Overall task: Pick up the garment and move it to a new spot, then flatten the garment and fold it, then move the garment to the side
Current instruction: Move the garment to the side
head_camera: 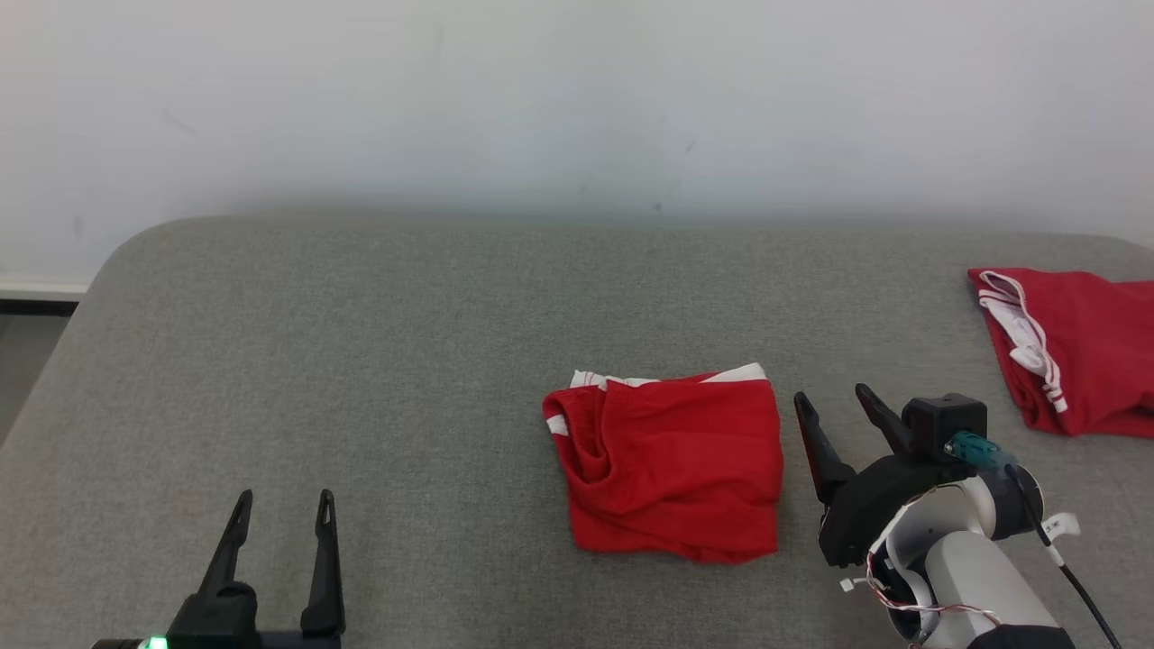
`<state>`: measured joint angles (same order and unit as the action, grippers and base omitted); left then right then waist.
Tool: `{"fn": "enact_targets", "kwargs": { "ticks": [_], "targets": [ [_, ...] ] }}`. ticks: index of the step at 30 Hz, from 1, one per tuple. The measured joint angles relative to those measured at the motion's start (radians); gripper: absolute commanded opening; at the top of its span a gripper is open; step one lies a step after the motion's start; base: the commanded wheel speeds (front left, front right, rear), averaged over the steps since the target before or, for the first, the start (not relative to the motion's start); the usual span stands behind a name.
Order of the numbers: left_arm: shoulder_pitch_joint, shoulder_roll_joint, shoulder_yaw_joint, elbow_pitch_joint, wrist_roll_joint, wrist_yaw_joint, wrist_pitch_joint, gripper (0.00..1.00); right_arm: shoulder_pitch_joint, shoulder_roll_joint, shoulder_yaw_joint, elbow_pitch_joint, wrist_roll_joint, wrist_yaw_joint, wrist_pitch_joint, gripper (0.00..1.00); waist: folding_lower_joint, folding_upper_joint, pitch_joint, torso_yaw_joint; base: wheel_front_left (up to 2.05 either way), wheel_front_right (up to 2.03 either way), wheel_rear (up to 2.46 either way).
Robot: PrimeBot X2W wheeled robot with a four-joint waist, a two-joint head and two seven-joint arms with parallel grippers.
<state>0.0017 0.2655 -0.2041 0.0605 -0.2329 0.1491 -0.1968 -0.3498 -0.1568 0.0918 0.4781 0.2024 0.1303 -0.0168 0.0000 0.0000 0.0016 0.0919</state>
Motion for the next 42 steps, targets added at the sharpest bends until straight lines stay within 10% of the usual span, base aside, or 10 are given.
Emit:
{"fn": "enact_targets", "kwargs": {
  "ticks": [17, 19, 28, 42],
  "targets": [
    [-0.108, -0.042, -0.033, 0.093, -0.007, -0.026, -0.049, 1.0, -0.183, 0.016, 0.079, 0.457, 0.095, 0.0, 0.027, 0.98, 0.0, 0.0, 0.11, 0.083, 0.0, 0.0, 0.0],
    [-0.111, -0.045, -0.033, 0.1, -0.008, -0.026, -0.05, 1.0, -0.196, 0.023, 0.099, 0.469, 0.127, 0.0, 0.028, 0.0, 0.0001, 0.0001, 0.113, 0.079, 0.0, 0.0, 0.0],
    [-0.125, -0.049, -0.036, 0.102, -0.014, -0.035, -0.058, 1.0, -0.292, -0.033, 0.214, 0.478, 0.202, 0.0, 0.025, 0.0, 0.0001, 0.0001, 0.128, 0.053, 0.0, 0.0, 0.0],
    [-0.197, -0.035, -0.035, 0.064, -0.004, -0.049, -0.063, 1.0, -0.525, -0.341, 0.472, 0.32, 0.356, 0.0, 0.15, 0.0, 0.0001, 0.0002, 0.231, -0.051, 0.0, 0.0, 0.0]
  ]
}}
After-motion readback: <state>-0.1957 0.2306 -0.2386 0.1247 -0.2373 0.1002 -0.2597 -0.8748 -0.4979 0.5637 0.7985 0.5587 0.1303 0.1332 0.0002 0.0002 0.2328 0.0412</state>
